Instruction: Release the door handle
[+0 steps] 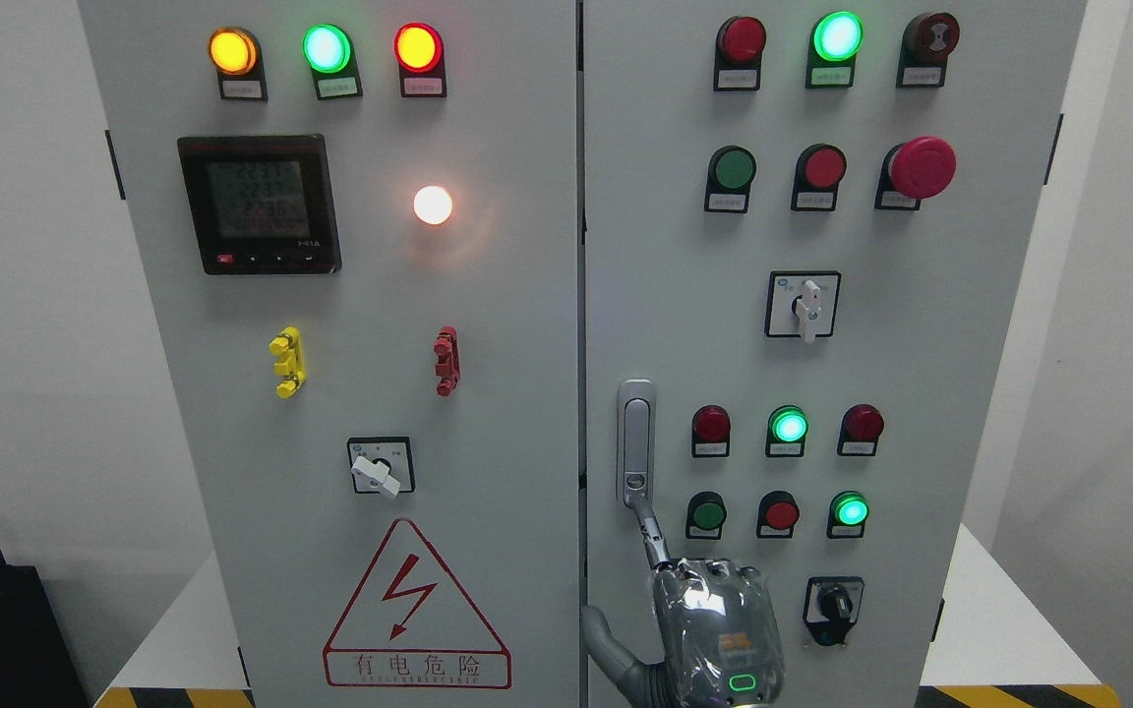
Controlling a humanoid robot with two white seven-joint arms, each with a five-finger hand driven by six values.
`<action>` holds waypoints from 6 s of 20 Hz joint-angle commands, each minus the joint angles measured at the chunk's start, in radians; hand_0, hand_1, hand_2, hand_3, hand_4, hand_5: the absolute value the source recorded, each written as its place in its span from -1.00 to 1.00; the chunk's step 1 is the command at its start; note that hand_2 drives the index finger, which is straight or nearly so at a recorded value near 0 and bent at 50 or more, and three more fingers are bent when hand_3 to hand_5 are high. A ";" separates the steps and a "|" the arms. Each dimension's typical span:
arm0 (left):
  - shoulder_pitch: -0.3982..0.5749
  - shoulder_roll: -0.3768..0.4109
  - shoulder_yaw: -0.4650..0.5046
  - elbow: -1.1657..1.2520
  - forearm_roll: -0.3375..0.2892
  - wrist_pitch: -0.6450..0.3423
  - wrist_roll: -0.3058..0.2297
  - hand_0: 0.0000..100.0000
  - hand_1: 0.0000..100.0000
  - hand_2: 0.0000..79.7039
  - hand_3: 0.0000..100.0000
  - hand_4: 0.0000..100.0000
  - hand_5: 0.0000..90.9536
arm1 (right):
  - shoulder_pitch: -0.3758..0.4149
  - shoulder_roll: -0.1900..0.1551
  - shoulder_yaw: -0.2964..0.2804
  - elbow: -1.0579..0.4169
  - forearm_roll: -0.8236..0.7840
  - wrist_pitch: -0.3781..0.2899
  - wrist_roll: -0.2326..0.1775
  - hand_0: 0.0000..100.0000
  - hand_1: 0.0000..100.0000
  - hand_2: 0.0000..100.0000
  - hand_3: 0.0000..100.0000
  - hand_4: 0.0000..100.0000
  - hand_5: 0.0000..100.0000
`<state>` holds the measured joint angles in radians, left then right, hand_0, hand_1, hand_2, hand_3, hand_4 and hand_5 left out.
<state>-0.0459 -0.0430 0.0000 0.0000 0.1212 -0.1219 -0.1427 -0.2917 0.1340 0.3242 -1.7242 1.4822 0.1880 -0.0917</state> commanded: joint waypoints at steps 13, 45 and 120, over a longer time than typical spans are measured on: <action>0.000 0.000 0.011 0.017 0.000 0.001 0.000 -0.76 -0.22 -1.00 -1.00 -1.00 -1.00 | 0.002 0.002 -0.008 0.008 -0.002 -0.001 0.027 -0.44 -0.54 -1.00 1.00 1.00 1.00; 0.000 0.000 0.011 0.017 0.000 0.001 0.000 -0.76 -0.22 -1.00 -1.00 -1.00 -1.00 | 0.005 0.001 -0.007 -0.029 -0.008 -0.004 0.026 -0.43 -0.55 -1.00 1.00 1.00 1.00; 0.000 0.000 0.011 0.017 0.000 -0.001 0.000 -0.76 -0.22 -1.00 -1.00 -1.00 -1.00 | -0.192 0.013 -0.056 -0.014 -0.083 0.080 0.136 -0.24 -0.92 1.00 1.00 0.97 0.86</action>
<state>-0.0459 -0.0430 0.0000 0.0000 0.1212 -0.1217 -0.1428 -0.4769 0.1462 0.2707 -1.7446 1.3993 0.2671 0.0442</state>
